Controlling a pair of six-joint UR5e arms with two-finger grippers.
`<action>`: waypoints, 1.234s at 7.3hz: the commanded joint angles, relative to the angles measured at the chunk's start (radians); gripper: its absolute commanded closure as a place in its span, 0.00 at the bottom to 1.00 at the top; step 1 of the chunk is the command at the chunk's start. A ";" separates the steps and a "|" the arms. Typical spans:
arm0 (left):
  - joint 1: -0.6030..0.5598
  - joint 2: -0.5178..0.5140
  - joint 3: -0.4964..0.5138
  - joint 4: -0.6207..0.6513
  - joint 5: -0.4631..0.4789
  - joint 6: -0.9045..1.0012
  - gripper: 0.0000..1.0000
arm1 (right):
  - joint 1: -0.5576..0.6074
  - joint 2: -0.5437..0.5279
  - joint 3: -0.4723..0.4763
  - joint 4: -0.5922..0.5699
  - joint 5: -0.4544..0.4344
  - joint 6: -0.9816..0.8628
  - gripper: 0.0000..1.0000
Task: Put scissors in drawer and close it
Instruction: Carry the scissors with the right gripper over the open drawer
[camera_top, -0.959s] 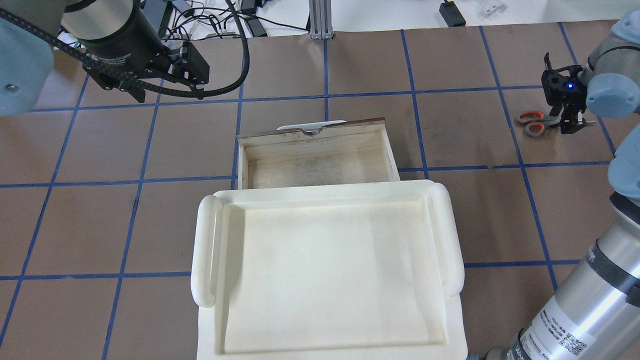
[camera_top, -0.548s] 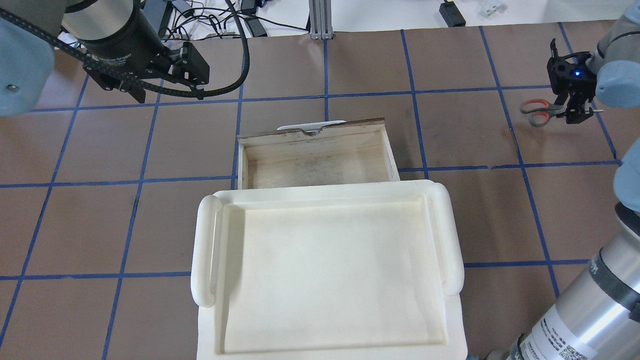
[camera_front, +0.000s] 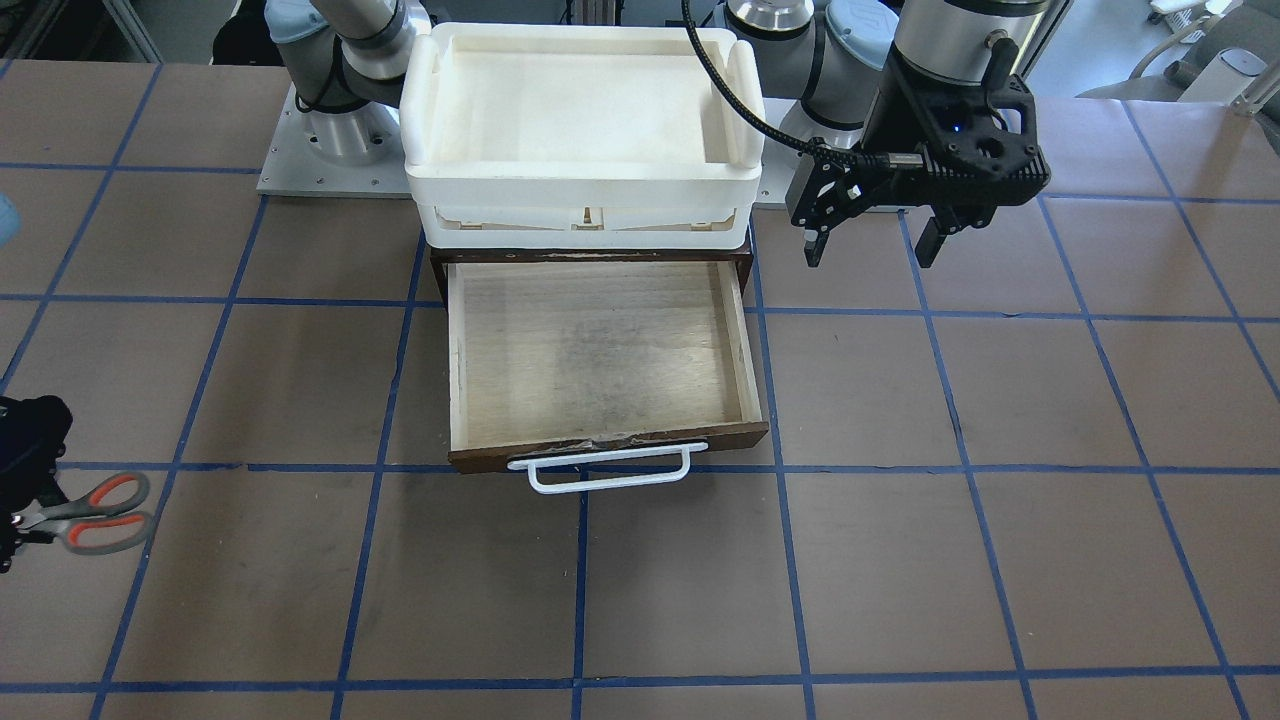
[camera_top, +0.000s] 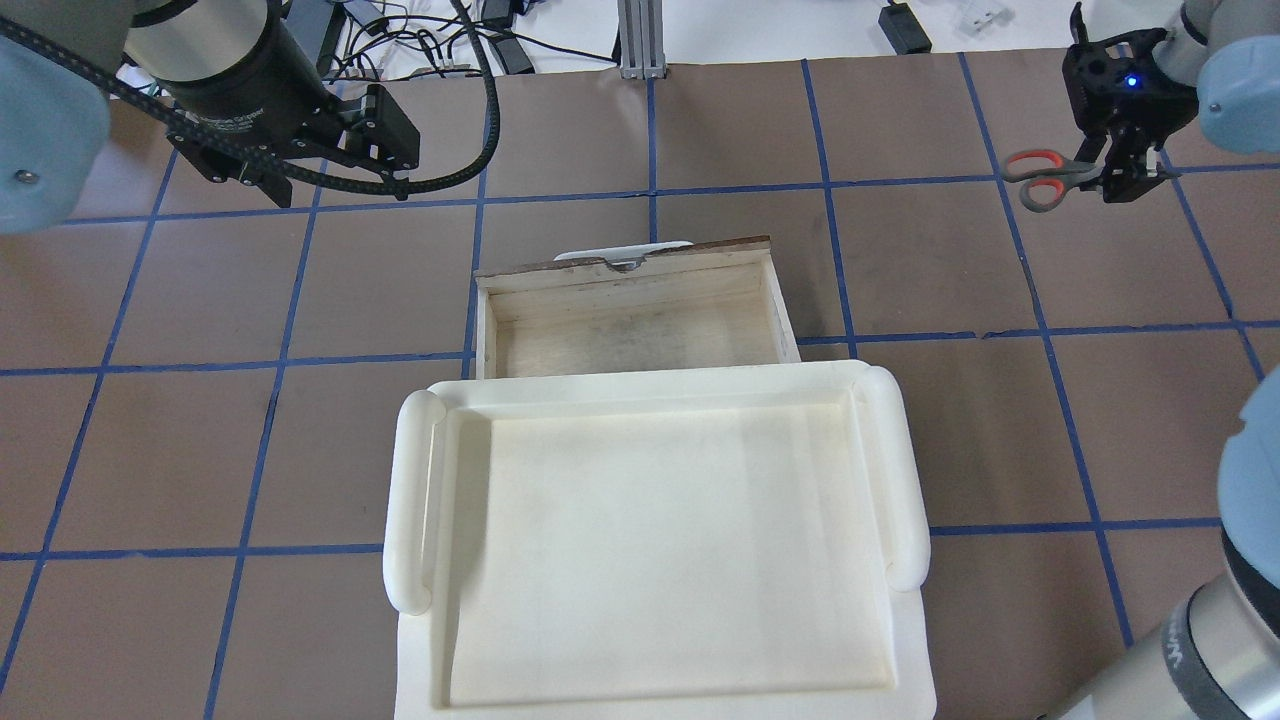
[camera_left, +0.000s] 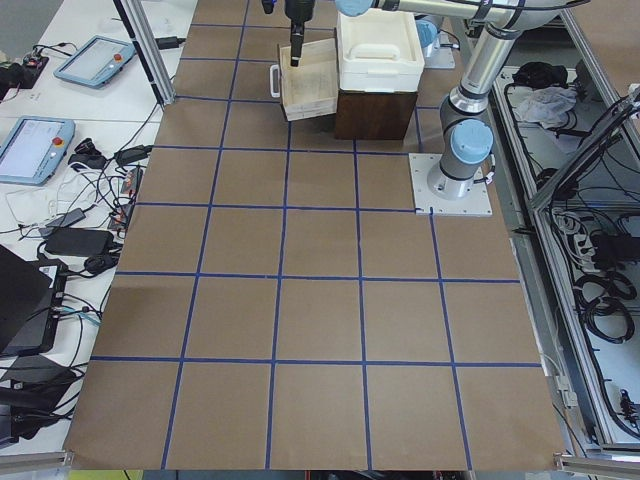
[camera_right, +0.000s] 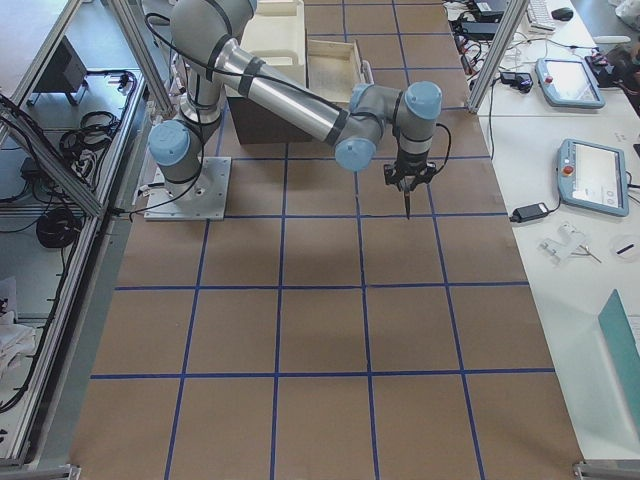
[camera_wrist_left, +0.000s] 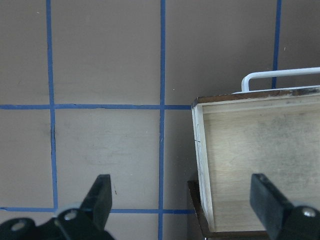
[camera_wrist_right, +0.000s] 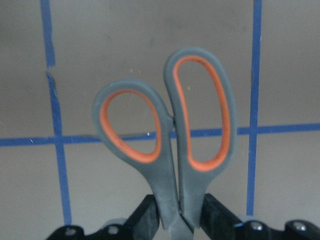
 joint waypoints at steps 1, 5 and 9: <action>0.000 0.003 0.000 0.000 0.000 0.000 0.00 | 0.144 -0.099 0.001 0.124 0.005 0.177 1.00; 0.000 0.006 0.000 0.000 0.002 0.000 0.00 | 0.440 -0.156 0.010 0.163 -0.009 0.584 1.00; 0.000 0.009 -0.003 -0.002 0.002 0.000 0.00 | 0.658 -0.131 0.024 0.151 -0.015 0.881 1.00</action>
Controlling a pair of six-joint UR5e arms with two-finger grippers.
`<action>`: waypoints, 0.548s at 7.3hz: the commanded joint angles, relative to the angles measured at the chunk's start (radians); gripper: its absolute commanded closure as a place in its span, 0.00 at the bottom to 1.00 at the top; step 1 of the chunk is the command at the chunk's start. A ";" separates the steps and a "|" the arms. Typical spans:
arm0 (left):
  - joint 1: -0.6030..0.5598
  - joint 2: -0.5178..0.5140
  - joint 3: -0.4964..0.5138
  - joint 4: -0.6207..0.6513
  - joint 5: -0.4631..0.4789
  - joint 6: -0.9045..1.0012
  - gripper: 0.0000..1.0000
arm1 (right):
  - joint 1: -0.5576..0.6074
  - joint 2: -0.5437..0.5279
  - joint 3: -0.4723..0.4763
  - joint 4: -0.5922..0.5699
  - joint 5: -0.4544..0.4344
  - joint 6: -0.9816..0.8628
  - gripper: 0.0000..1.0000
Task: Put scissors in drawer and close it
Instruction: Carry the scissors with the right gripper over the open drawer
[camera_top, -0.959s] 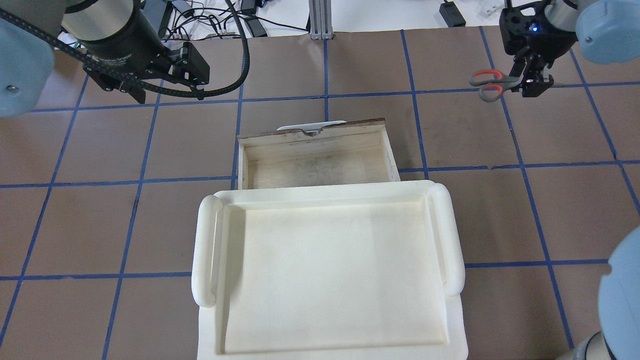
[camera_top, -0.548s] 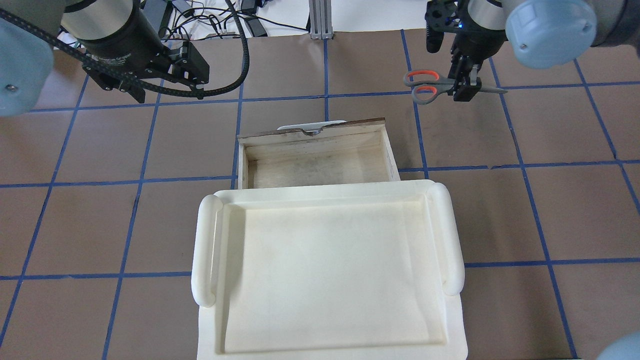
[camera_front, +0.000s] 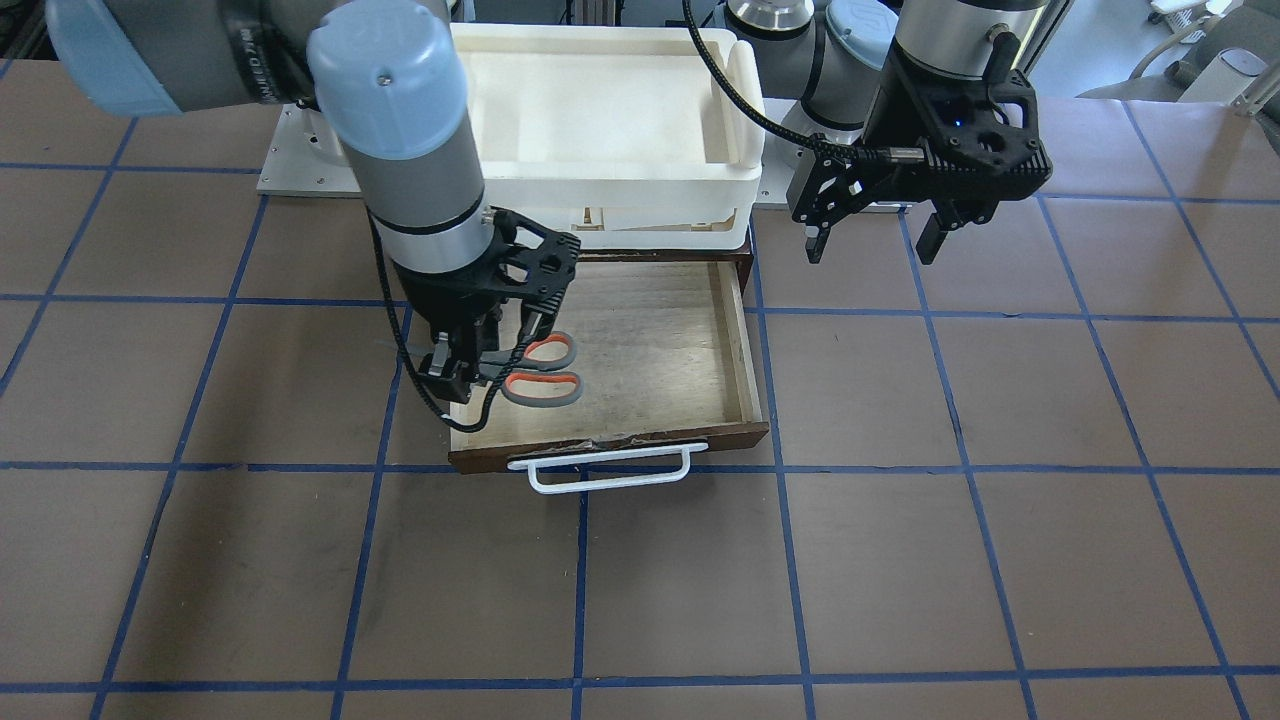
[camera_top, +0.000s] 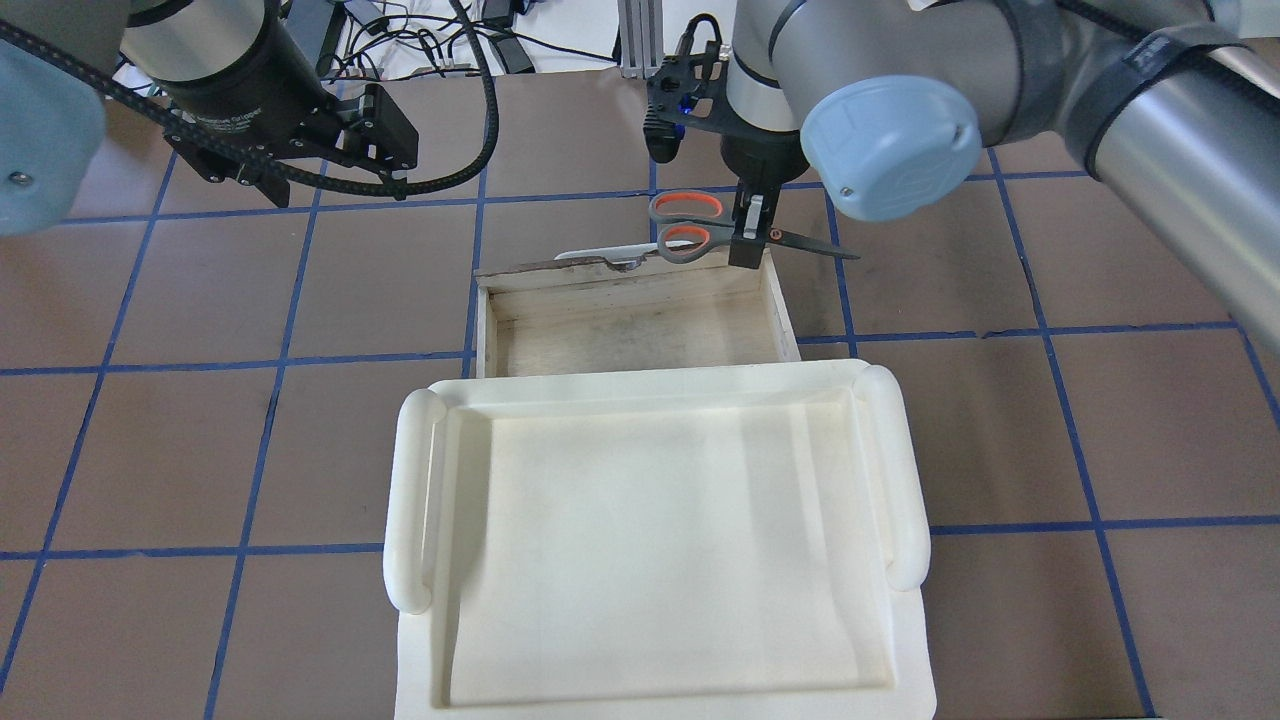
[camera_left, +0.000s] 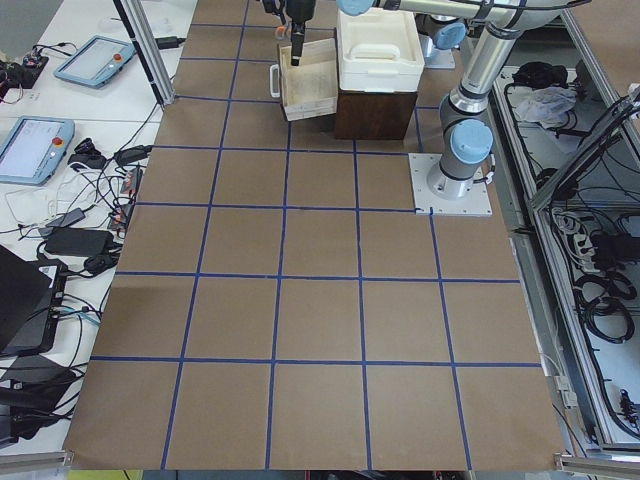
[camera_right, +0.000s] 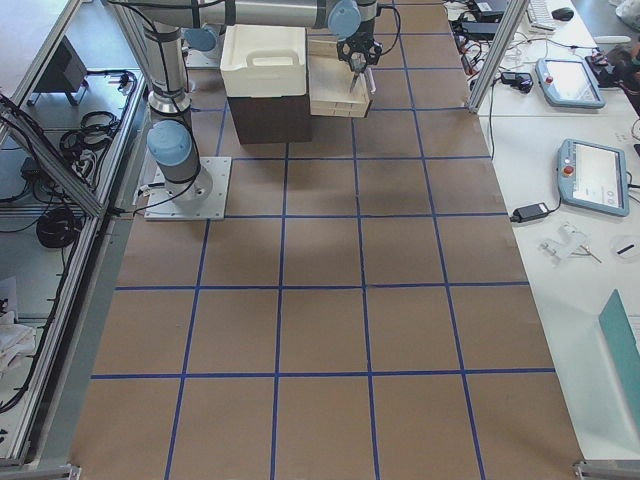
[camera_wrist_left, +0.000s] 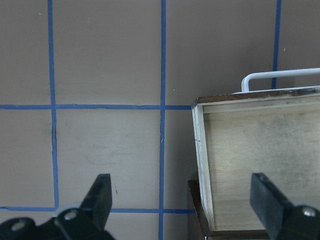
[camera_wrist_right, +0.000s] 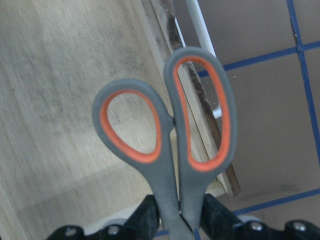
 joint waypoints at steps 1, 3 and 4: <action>0.000 0.001 0.000 0.000 0.000 0.000 0.00 | 0.072 0.034 0.006 -0.011 0.002 0.041 1.00; 0.000 0.003 0.000 -0.002 0.002 0.000 0.00 | 0.138 0.074 0.009 -0.033 -0.002 0.038 1.00; 0.000 0.003 0.000 -0.002 0.002 0.000 0.00 | 0.167 0.093 0.010 -0.058 -0.028 0.032 1.00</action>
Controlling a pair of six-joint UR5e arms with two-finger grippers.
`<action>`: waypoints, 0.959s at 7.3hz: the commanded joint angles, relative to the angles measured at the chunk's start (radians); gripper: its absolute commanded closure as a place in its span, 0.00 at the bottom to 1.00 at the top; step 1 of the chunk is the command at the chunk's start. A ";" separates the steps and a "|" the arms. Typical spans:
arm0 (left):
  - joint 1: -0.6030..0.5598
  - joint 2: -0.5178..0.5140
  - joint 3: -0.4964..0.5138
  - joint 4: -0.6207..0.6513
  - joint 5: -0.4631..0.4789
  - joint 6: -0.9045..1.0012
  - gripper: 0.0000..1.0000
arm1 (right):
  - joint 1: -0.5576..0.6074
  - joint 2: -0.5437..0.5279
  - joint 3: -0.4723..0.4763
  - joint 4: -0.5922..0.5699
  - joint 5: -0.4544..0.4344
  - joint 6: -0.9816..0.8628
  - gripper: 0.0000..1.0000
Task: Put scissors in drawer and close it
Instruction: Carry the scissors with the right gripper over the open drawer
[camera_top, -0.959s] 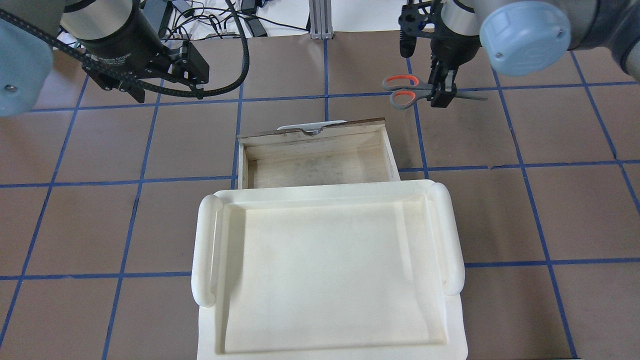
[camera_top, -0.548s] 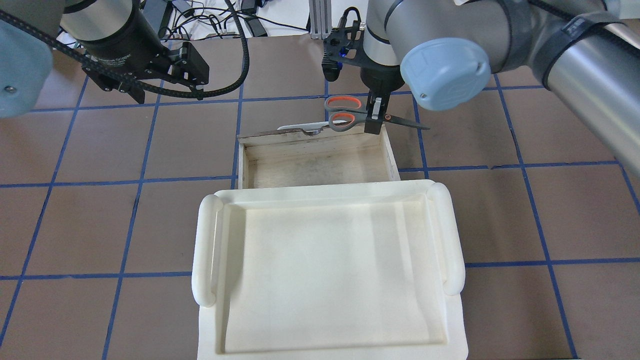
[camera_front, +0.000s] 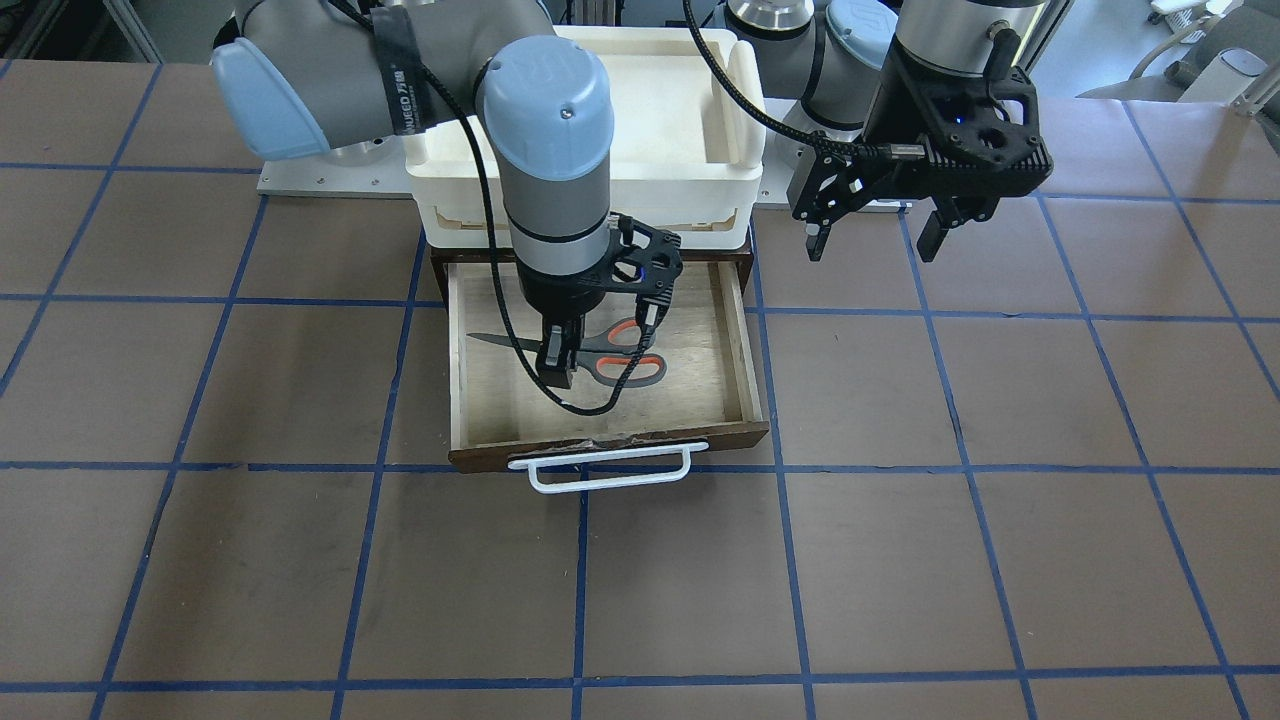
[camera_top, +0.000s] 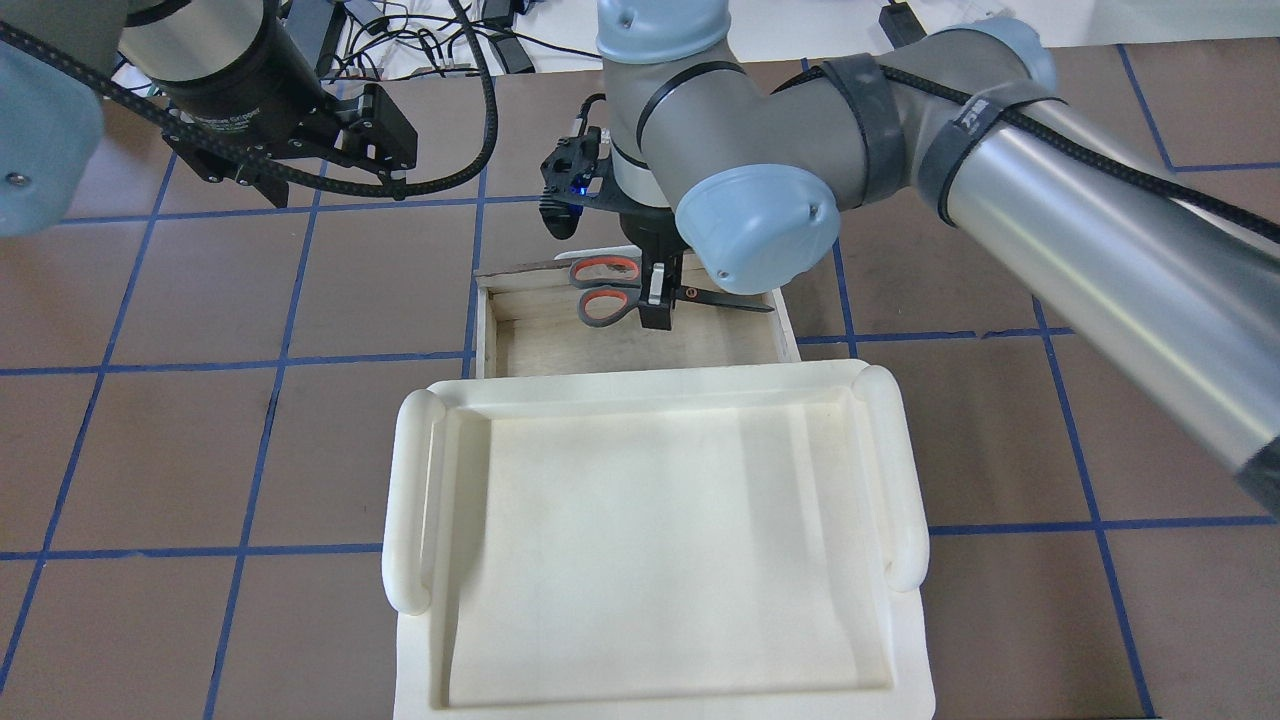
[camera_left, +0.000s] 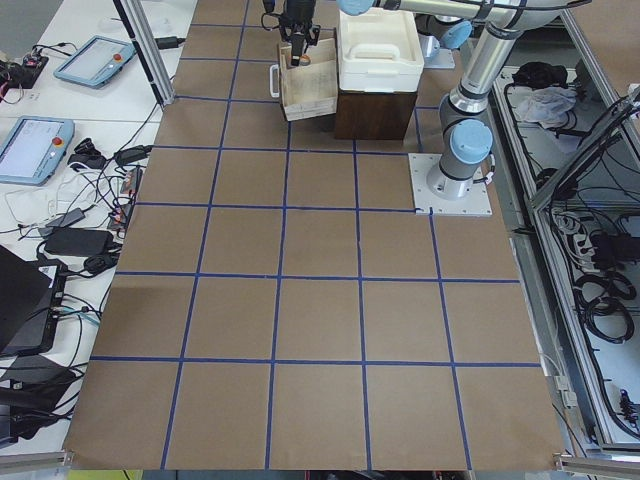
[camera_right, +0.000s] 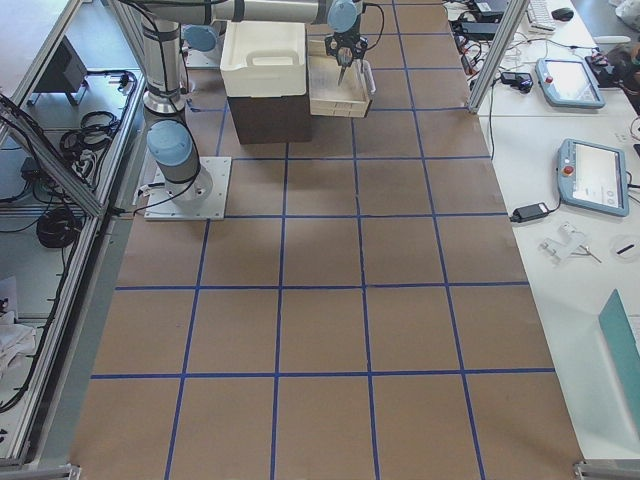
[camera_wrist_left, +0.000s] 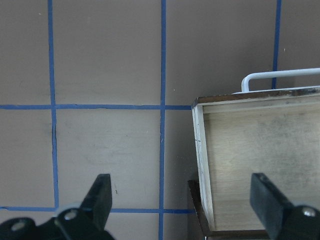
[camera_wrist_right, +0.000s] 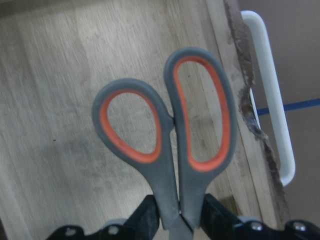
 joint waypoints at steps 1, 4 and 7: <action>0.000 0.000 0.000 0.000 0.000 0.000 0.00 | 0.060 0.042 0.002 -0.034 -0.050 -0.013 1.00; 0.000 -0.001 0.000 0.000 0.000 0.000 0.00 | 0.075 0.060 0.054 -0.074 -0.052 -0.017 1.00; -0.002 -0.003 0.000 0.000 -0.001 0.000 0.00 | 0.075 0.062 0.064 -0.112 -0.050 0.001 0.68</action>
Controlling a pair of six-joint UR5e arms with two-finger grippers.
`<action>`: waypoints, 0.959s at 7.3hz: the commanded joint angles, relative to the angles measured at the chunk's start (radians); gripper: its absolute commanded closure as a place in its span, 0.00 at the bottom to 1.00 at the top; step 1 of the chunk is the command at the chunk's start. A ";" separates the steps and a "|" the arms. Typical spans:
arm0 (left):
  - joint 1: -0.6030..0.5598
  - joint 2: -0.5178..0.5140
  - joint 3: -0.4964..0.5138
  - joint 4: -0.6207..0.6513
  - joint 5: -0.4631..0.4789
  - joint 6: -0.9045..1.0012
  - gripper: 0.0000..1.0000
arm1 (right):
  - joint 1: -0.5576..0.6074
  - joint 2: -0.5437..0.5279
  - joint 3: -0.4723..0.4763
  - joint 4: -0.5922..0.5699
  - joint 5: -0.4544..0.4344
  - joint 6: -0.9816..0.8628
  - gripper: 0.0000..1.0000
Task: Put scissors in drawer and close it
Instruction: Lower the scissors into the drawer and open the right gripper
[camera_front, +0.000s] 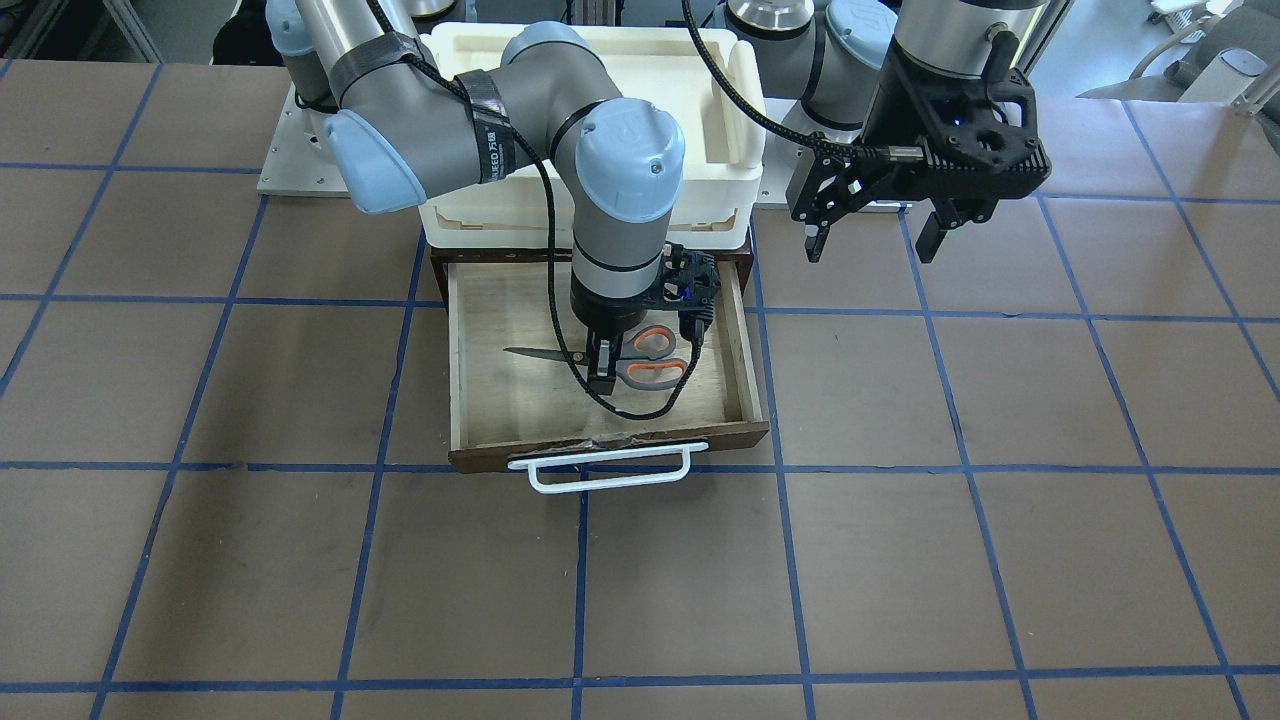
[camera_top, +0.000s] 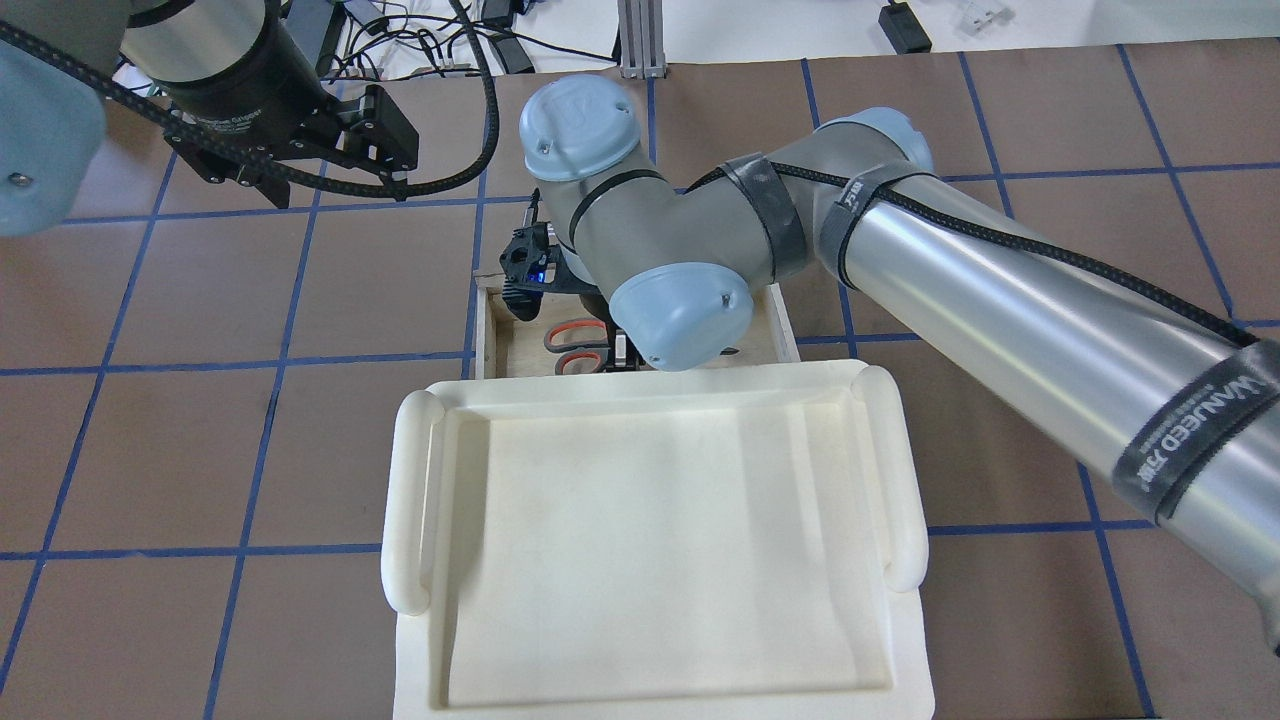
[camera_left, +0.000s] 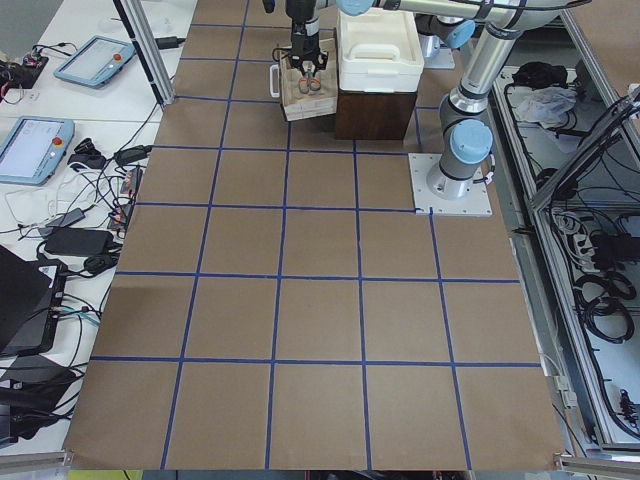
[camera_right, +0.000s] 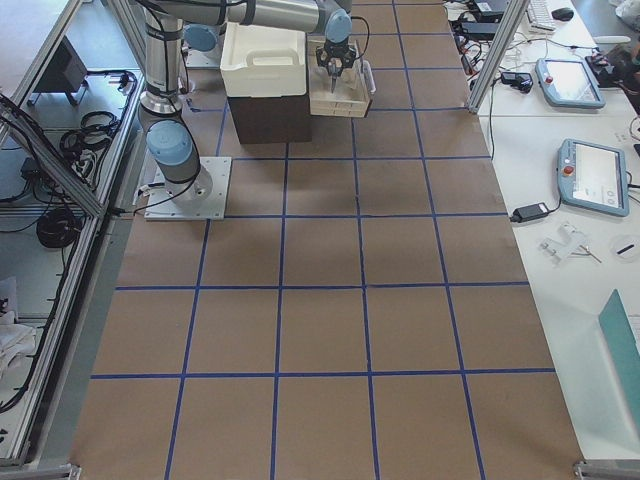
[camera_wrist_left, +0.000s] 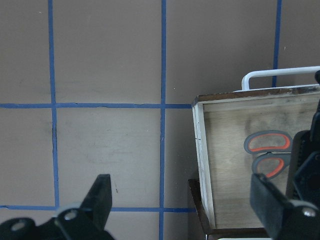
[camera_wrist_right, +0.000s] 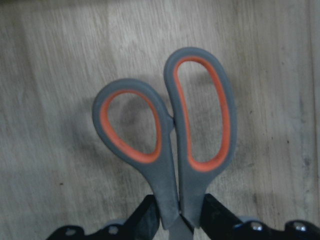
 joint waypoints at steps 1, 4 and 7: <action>0.000 0.001 0.000 0.000 0.001 0.000 0.00 | -0.001 -0.002 0.001 -0.027 0.008 0.009 0.38; 0.000 0.002 0.000 0.000 0.001 0.000 0.00 | -0.030 -0.027 -0.007 -0.067 0.003 0.015 0.01; 0.001 0.004 0.000 -0.002 0.004 0.000 0.00 | -0.175 -0.140 -0.007 -0.050 0.026 0.163 0.01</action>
